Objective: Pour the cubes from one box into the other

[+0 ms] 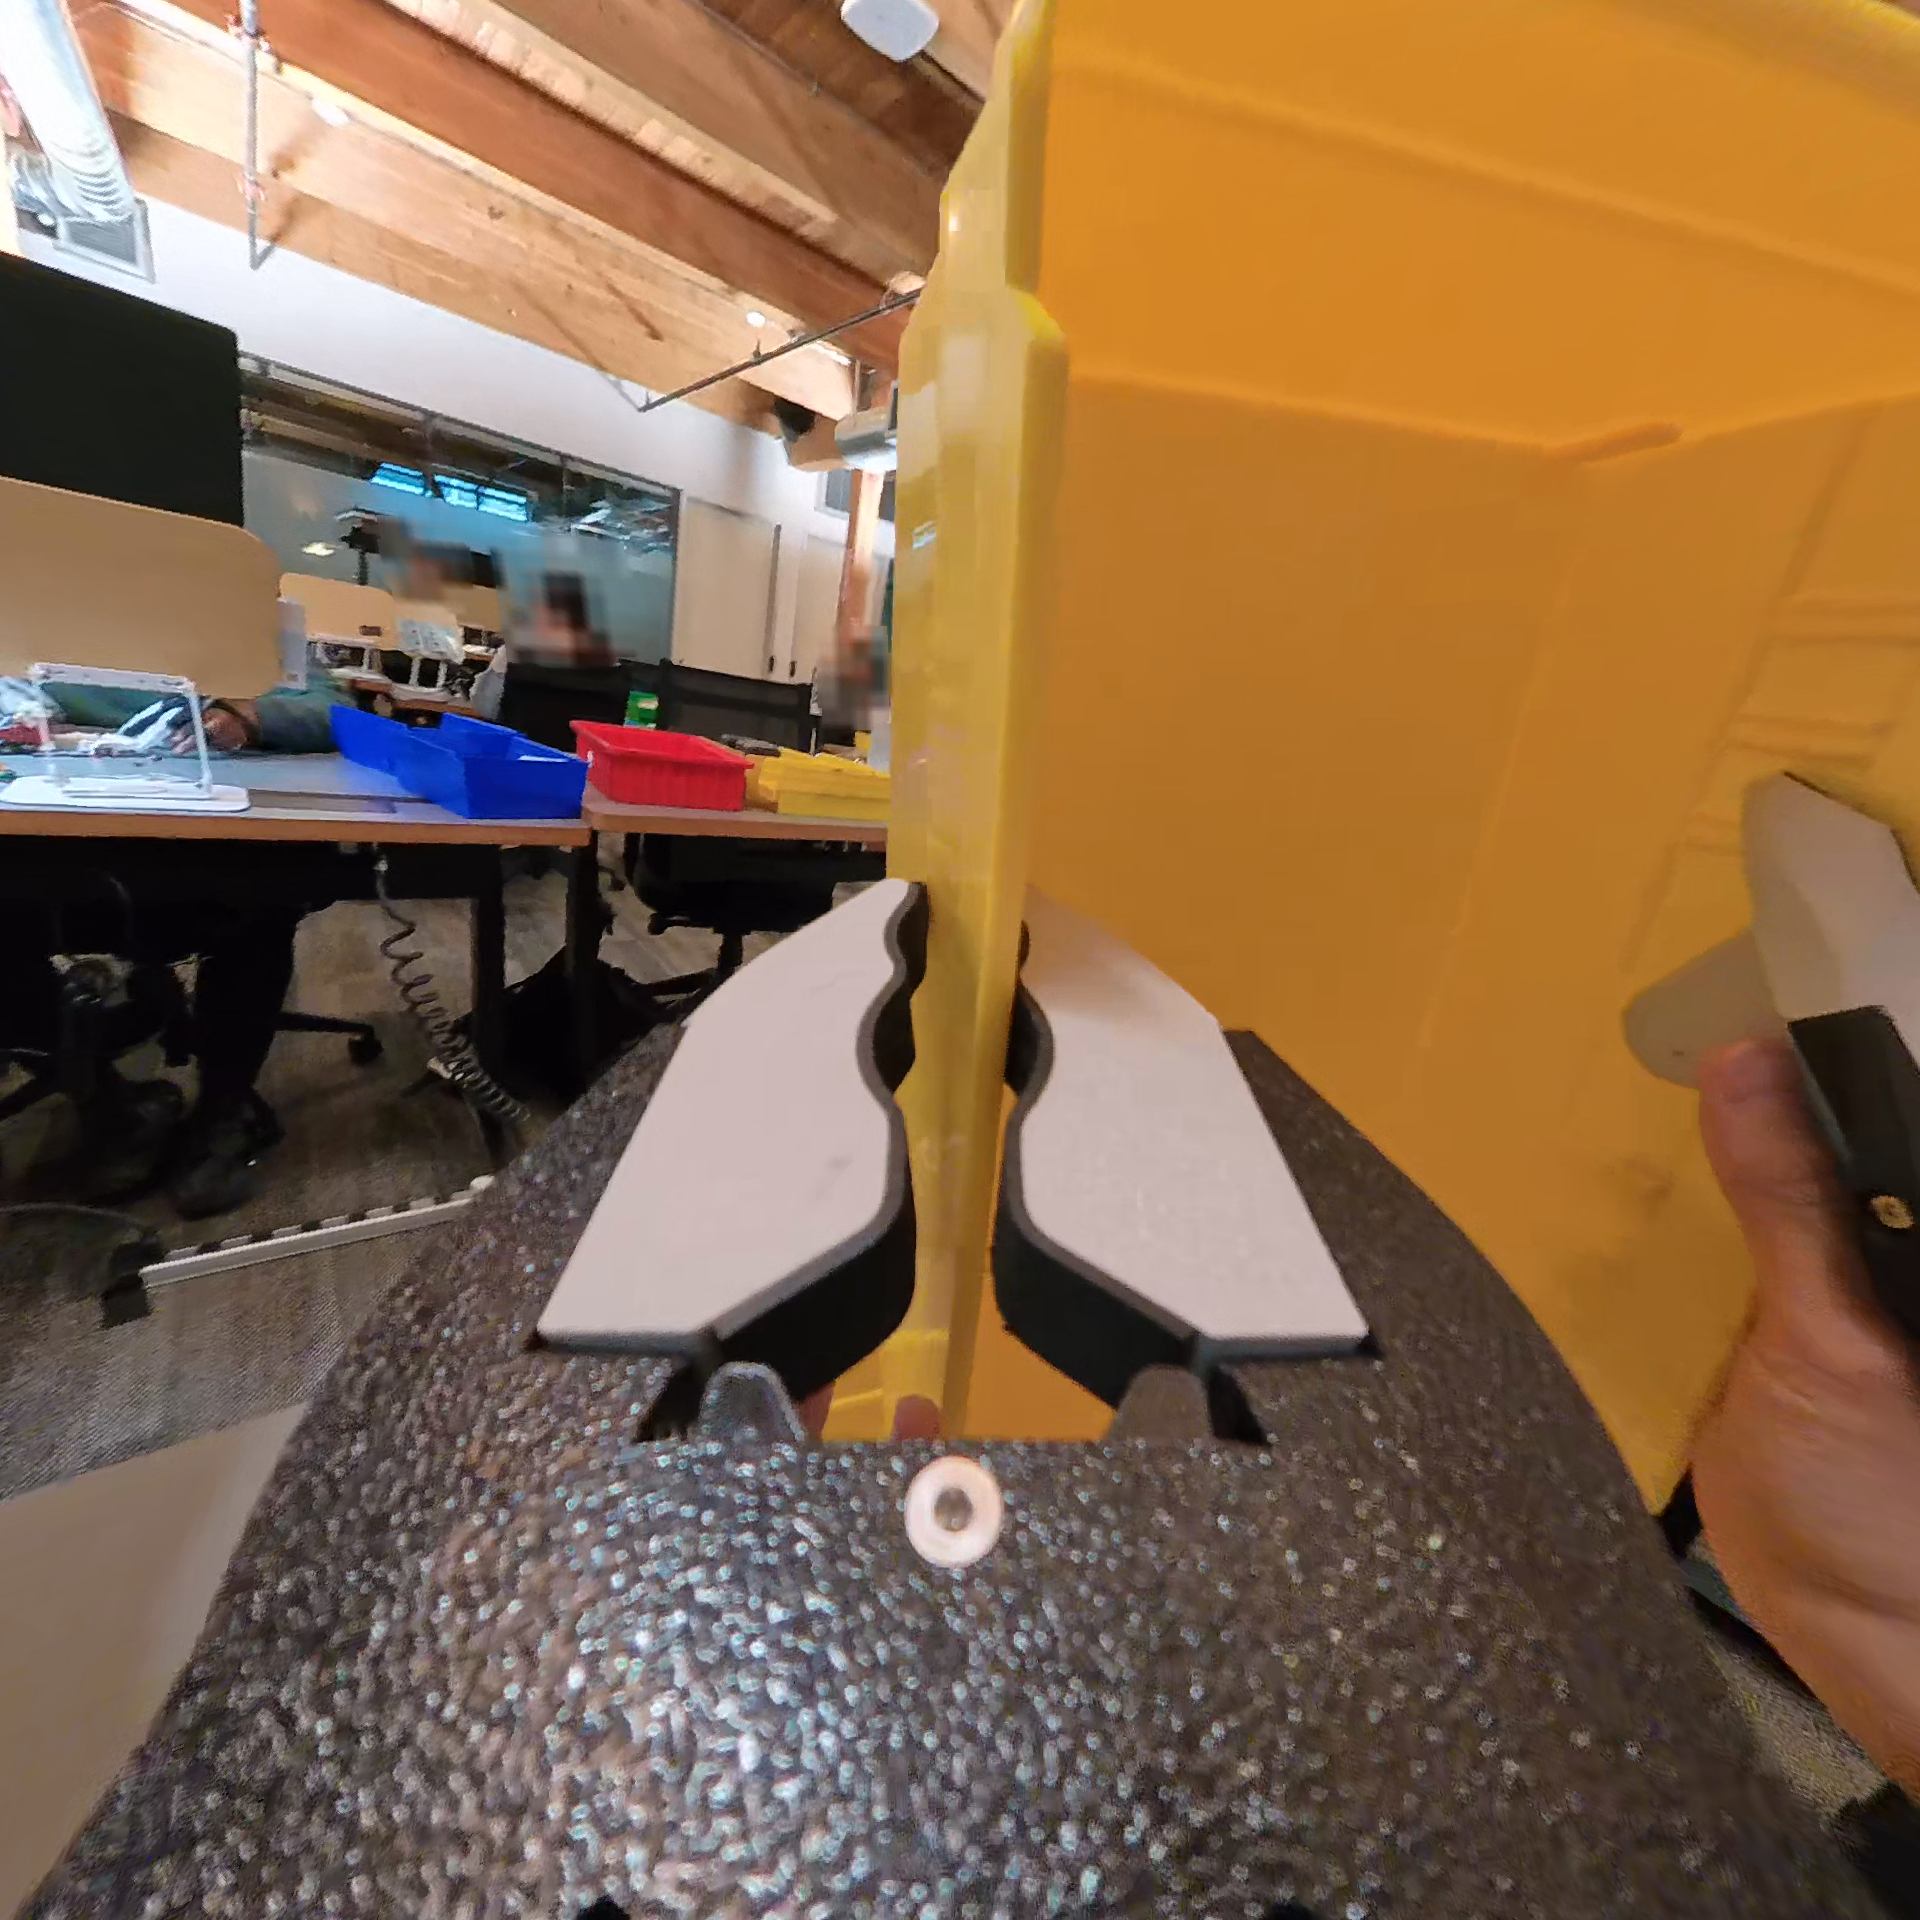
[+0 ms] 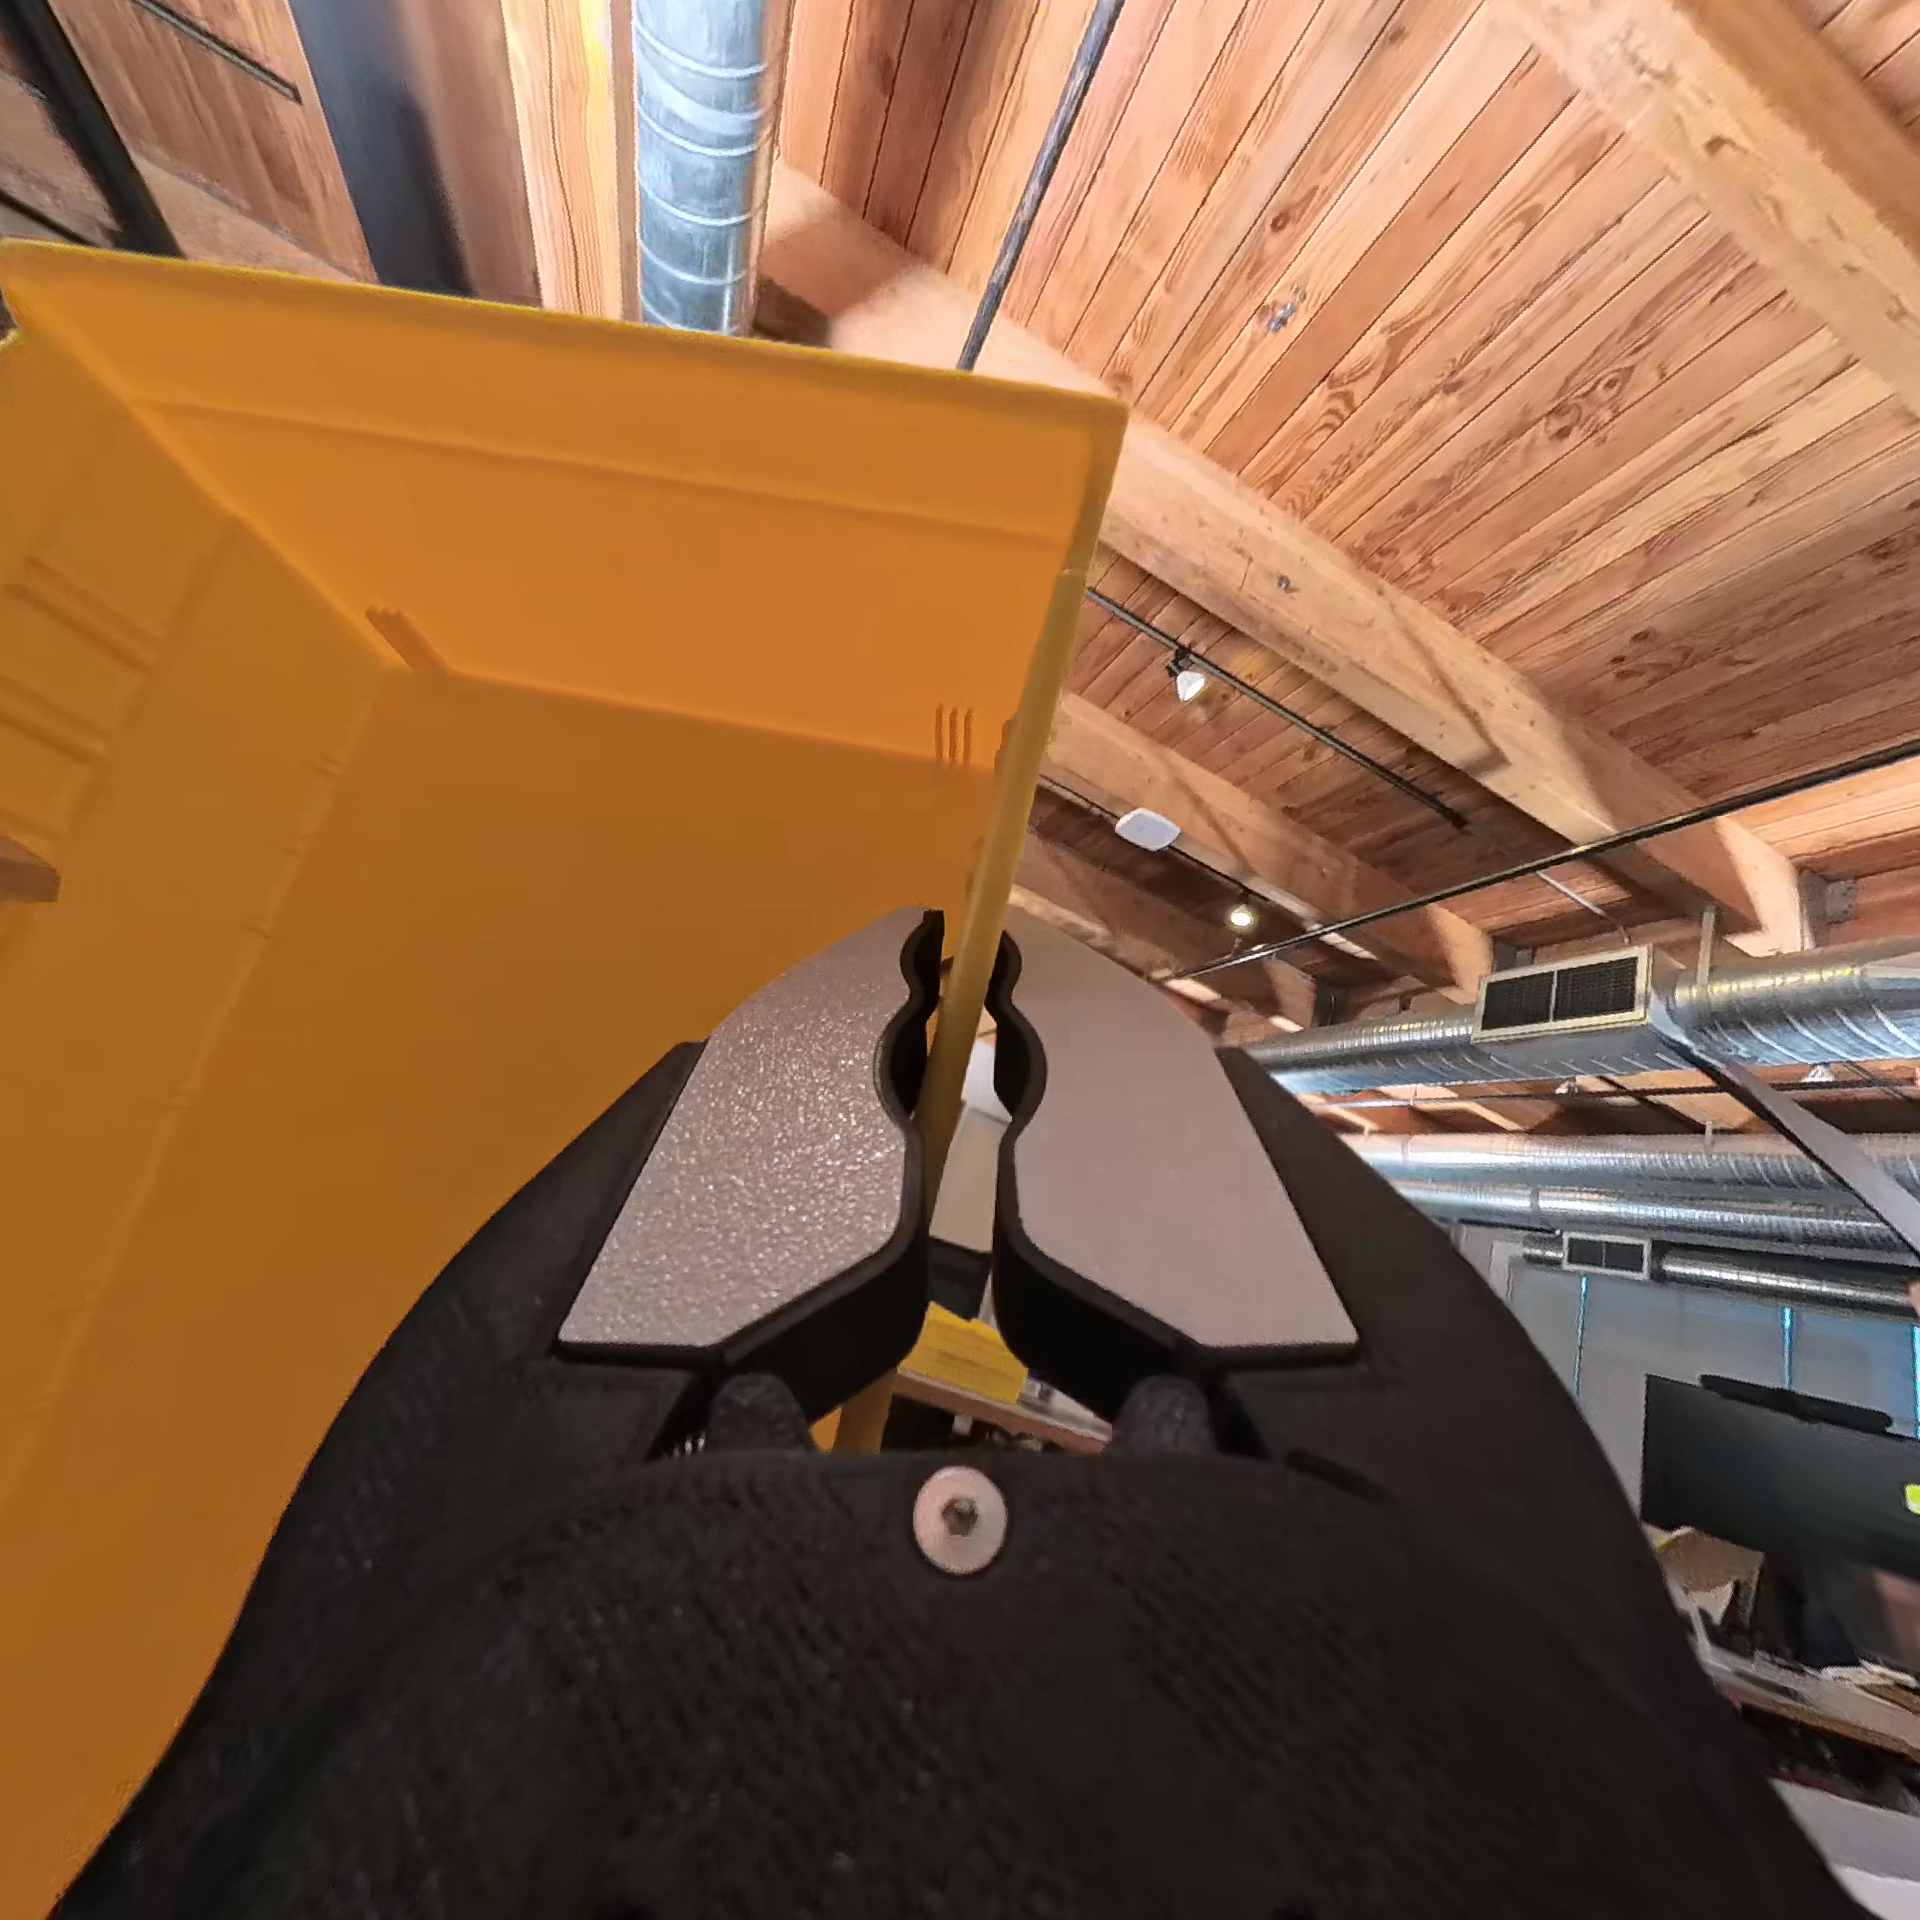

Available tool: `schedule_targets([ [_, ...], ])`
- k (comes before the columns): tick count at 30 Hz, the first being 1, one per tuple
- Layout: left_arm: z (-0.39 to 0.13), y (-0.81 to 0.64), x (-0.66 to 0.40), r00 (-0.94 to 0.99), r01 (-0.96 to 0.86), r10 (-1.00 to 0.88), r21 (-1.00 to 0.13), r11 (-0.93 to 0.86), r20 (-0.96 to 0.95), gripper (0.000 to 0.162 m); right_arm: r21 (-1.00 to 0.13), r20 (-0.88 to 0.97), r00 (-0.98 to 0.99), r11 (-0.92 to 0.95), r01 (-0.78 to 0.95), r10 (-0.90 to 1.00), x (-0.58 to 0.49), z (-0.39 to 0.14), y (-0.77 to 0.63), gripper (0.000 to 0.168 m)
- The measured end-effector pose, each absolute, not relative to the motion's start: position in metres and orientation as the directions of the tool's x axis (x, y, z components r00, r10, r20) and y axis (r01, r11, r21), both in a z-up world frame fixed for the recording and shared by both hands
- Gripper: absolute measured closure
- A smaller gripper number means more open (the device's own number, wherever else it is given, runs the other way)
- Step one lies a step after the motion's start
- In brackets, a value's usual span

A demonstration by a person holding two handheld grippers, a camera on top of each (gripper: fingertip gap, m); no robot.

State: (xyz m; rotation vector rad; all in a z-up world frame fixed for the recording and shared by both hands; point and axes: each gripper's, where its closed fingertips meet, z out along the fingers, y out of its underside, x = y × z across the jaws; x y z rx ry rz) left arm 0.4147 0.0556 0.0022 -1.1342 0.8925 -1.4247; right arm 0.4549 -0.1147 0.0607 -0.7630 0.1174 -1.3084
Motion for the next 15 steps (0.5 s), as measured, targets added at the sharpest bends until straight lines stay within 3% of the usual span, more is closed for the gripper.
schedule_targets([
  [9, 0.011, 0.081, 0.377, 0.128, 0.204, -0.978, -0.97, -0.135, 0.163, 0.156, -0.677, 0.372, 0.311, -0.027, 0.735, -0.875, 0.419, 0.074, -0.091, 0.161],
  [15, 0.006, 0.114, 0.326, 0.147, 0.036, -0.985, -0.995, -0.09, 0.094, 0.159, -0.803, 0.346, 0.348, -0.082, 0.591, -0.871, 0.362, 0.067, -0.06, 0.161],
])
